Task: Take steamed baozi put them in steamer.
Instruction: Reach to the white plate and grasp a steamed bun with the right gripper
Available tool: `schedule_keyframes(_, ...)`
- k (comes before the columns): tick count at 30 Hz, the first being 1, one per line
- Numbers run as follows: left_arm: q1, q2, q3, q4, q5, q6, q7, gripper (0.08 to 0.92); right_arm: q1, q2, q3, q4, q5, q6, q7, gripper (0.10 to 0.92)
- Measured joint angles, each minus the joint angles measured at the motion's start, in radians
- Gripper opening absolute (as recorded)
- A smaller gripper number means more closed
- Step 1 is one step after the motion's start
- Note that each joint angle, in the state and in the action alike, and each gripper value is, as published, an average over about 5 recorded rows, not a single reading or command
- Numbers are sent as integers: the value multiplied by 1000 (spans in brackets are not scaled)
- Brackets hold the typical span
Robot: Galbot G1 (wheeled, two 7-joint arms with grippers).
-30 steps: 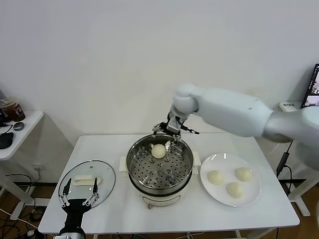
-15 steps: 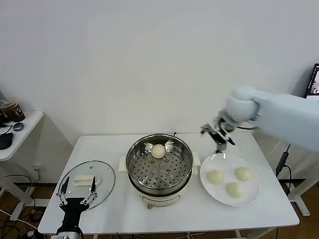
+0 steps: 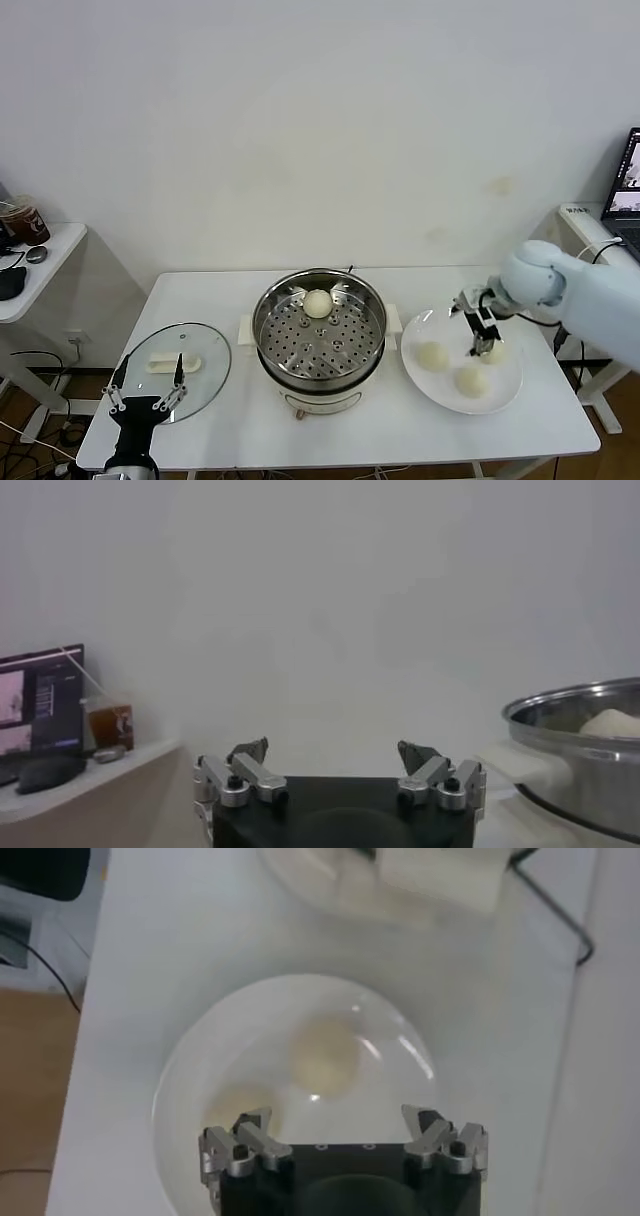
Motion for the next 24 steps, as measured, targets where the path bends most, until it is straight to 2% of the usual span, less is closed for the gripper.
schedule_keyframes(21,3,-4,-27,6,0,0,0,823,-224,208,172,-242,-116,50,21,821)
schedule_keyframes(24,3,-4,-27,7,0,0,-1,823,-230,227,177,-260,-124,50,20,792)
